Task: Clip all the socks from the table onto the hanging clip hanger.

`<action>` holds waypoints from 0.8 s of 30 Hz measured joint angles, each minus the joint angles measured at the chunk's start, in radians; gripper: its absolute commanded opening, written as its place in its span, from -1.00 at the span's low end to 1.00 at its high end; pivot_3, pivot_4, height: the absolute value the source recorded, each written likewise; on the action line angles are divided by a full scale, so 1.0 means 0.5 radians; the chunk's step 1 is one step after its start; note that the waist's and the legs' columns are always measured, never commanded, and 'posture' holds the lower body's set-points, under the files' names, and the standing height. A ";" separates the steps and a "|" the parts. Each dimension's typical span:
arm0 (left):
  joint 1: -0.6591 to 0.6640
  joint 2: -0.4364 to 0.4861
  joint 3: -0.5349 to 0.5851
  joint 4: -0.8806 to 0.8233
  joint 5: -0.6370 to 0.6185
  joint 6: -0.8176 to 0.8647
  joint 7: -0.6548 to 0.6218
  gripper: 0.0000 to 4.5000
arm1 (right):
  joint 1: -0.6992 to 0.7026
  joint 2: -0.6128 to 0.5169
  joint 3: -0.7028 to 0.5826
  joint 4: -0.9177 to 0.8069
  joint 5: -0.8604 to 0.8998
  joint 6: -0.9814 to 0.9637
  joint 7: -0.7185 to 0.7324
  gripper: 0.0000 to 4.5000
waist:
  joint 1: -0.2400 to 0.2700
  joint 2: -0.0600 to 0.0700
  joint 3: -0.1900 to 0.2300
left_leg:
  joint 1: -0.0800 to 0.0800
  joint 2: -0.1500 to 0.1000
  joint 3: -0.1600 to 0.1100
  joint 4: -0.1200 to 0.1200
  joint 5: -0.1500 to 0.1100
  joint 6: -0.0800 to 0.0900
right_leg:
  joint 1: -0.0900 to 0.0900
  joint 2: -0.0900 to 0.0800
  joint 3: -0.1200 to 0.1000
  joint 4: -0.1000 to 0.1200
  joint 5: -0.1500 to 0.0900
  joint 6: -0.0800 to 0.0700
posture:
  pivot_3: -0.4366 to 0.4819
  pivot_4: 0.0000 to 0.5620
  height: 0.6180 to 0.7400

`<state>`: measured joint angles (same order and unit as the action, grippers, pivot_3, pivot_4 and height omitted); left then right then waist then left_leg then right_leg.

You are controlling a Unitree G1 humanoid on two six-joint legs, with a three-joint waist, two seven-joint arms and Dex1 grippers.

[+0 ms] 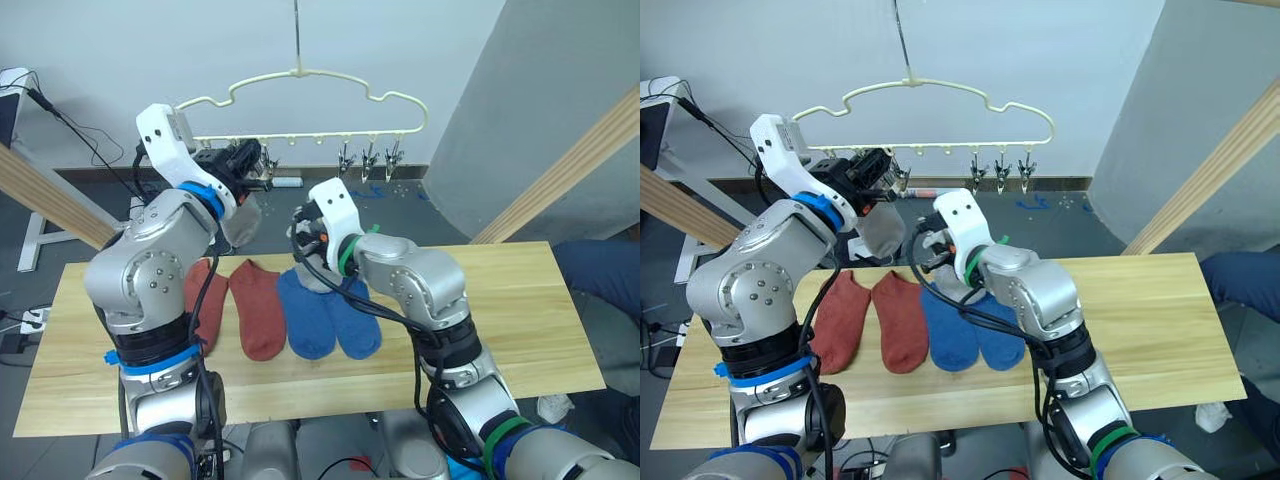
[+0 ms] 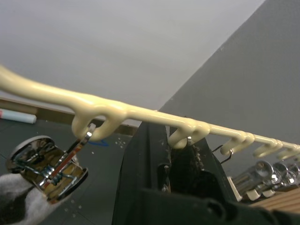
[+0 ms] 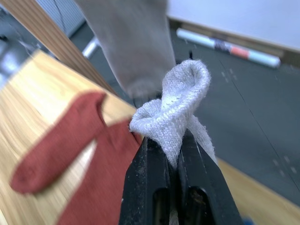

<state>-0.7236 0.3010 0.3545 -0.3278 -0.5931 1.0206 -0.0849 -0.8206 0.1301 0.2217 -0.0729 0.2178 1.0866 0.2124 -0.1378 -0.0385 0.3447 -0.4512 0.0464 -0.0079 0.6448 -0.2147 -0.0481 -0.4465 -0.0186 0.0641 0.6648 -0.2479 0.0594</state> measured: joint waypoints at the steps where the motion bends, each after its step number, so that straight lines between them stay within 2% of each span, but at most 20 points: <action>1: 0.000 0.005 0.005 0.000 -0.002 0.004 0.004 -0.96 | -0.013 0.000 -0.004 0.028 -0.002 -0.021 -0.001 -0.98 | 0.001 0.000 0.000 | 0.000 0.000 0.000 0.000 0.000 0.000 | 0.000 0.000 0.000 0.000 0.000 0.000 | -0.42 0.26 1.00; 12: -0.004 0.022 0.017 -0.005 -0.053 0.037 0.055 -0.96 | -0.147 0.010 0.016 0.326 0.007 -0.258 0.012 -0.98 | 0.023 0.000 0.000 | -0.001 0.000 -0.001 0.000 0.000 0.000 | 0.000 -0.002 -0.001 0.001 0.000 -0.001 | -0.32 0.19 1.00; 24: 0.005 0.035 0.010 -0.035 -0.062 0.033 0.065 -0.96 | -0.374 0.031 0.019 0.617 0.063 -0.474 0.058 -0.98 | 0.072 0.000 0.000 | -0.001 0.000 0.000 0.000 0.000 -0.001 | -0.001 -0.002 -0.001 0.001 0.001 -0.001 | -0.31 0.17 1.00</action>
<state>-0.7210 0.3186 0.3594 -0.3452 -0.6241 1.0370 -0.0522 -1.0078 0.1457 0.2313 0.2358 0.2494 0.8497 0.2416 -0.1018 -0.0385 0.3447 -0.4516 0.0462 -0.0078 0.6450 -0.2145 -0.0484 -0.4469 -0.0196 0.0635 0.6653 -0.2475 0.0587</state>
